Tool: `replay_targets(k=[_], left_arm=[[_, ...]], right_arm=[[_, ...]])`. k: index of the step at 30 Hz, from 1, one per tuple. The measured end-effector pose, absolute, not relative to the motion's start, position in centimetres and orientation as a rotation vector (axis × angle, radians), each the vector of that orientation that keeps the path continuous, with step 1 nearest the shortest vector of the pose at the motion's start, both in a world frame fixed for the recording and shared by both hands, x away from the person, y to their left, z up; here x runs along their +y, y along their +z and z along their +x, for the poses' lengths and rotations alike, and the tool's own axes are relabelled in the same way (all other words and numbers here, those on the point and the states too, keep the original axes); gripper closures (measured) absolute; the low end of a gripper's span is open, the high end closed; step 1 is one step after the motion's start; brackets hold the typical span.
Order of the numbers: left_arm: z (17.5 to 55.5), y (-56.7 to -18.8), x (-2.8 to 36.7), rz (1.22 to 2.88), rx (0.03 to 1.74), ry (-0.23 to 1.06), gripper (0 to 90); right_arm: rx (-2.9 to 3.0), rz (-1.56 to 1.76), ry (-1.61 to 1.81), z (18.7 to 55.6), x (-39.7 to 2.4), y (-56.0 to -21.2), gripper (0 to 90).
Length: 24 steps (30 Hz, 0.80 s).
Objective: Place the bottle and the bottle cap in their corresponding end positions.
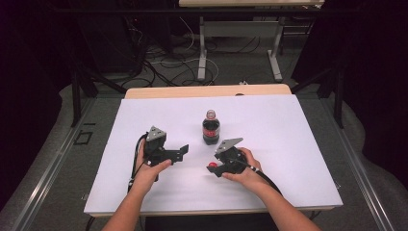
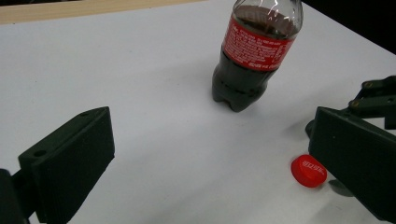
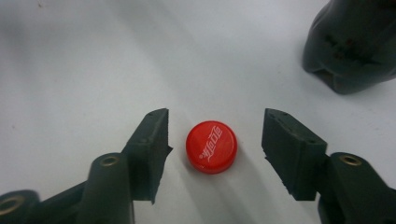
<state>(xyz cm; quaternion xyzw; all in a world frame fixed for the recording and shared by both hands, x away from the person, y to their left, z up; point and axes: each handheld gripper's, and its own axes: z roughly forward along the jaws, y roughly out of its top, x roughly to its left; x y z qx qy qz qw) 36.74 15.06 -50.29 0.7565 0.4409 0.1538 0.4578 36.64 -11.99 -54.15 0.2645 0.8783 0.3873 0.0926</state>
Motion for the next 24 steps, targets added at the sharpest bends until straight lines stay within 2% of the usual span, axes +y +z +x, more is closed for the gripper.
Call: replay_targets(k=[4,14,20,23,24], left_arm=[[36.8,-50.6,15.4,1.870,1.102,0.376,0.5],[36.6,-50.9,17.2,1.839,1.162,0.386,0.5],[36.7,-51.1,18.6,1.827,1.205,0.391,0.5],[36.9,-51.3,19.2,1.825,1.226,0.395,0.5],[36.9,-51.4,19.3,1.827,1.233,0.394,0.5]], right_arm=[[2.581,0.814,1.136,36.7,-12.9,-52.9,31.6],[2.345,1.027,1.174,36.8,-19.0,-50.0,30.7],[2.198,1.252,1.108,37.6,-24.1,-50.6,14.9],[2.126,1.320,1.058,37.9,-25.8,-51.0,13.2],[2.106,1.366,1.062,37.9,-26.3,-51.2,10.1]])
